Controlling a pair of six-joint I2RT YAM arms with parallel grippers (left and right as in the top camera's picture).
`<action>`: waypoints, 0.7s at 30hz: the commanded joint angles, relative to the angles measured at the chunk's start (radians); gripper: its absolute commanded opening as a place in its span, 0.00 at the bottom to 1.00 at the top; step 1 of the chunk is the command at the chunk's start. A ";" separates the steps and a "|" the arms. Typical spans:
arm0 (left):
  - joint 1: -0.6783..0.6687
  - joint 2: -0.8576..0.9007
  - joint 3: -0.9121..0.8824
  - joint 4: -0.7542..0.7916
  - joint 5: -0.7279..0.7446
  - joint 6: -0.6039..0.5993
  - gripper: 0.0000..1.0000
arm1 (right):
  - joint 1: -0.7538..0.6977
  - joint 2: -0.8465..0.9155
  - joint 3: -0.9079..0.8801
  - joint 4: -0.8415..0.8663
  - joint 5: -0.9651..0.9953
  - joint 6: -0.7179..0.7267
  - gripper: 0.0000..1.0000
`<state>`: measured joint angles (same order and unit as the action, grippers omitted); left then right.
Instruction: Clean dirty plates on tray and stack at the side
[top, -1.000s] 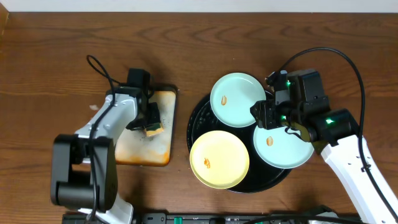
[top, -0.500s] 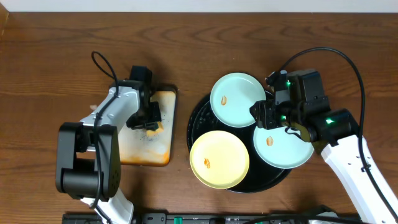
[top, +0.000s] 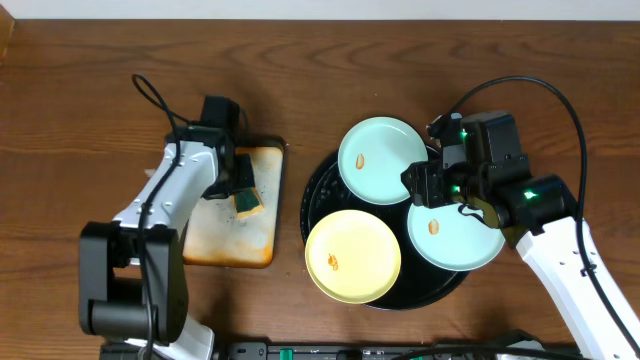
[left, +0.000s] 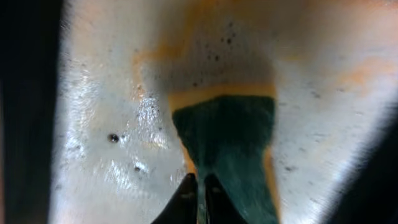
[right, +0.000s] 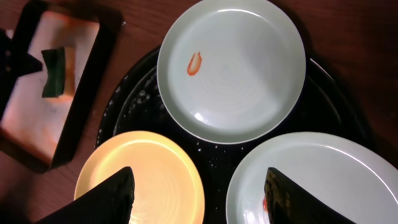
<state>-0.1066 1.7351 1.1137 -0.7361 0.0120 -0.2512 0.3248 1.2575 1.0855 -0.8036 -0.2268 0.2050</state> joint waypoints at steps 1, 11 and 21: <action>0.003 0.058 -0.068 0.039 -0.024 0.002 0.08 | 0.010 0.007 0.017 0.000 0.006 0.011 0.66; 0.003 0.145 -0.066 0.056 -0.024 0.003 0.08 | 0.010 0.007 0.017 0.000 0.006 0.011 0.68; 0.003 -0.031 0.100 -0.132 -0.024 0.002 0.22 | 0.010 0.007 0.017 0.000 0.006 0.011 0.70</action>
<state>-0.1066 1.7947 1.1732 -0.8597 -0.0006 -0.2512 0.3248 1.2575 1.0855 -0.8036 -0.2272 0.2050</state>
